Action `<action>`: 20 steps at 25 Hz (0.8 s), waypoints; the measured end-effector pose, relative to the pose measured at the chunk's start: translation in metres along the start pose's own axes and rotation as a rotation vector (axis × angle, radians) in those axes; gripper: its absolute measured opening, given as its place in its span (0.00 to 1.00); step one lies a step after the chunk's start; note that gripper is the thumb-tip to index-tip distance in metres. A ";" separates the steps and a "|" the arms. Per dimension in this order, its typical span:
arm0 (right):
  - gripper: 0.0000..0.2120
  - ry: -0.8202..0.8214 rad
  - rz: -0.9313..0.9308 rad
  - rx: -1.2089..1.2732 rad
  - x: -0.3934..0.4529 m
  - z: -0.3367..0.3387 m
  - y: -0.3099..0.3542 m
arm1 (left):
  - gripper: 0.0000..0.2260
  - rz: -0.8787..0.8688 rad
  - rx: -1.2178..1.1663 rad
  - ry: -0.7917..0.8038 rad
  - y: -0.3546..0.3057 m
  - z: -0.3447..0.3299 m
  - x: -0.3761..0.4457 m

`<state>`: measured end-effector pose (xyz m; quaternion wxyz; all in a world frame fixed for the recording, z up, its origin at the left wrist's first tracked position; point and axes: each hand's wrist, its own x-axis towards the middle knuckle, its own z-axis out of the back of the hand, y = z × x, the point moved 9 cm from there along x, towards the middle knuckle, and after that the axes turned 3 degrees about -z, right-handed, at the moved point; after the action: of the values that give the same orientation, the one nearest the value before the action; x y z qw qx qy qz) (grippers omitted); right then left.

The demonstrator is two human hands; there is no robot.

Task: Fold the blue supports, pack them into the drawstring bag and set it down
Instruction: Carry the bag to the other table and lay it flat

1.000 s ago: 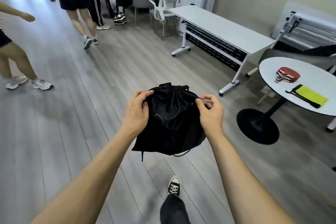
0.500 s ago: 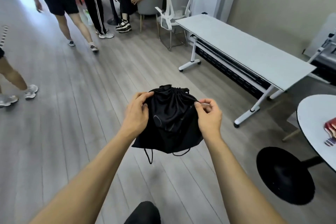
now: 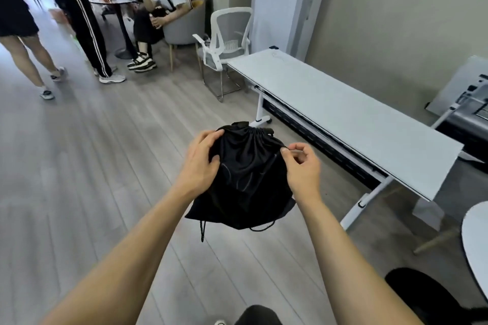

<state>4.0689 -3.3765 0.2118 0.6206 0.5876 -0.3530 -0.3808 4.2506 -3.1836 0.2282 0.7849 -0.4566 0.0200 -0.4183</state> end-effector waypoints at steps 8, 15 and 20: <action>0.05 -0.050 0.051 0.043 0.233 -0.072 0.021 | 0.31 -0.096 0.086 -0.009 0.062 -0.046 0.257; 0.04 -0.076 0.003 0.031 0.416 -0.126 0.018 | 0.33 -0.140 0.159 -0.028 0.104 -0.084 0.449; 0.04 -0.141 0.032 0.049 0.527 -0.160 0.031 | 0.34 -0.166 0.159 -0.044 0.128 -0.100 0.575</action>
<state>4.4546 -3.7698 0.2279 0.5858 0.5685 -0.4144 -0.4024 4.6645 -3.6119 0.2774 0.7817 -0.4019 -0.0684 -0.4720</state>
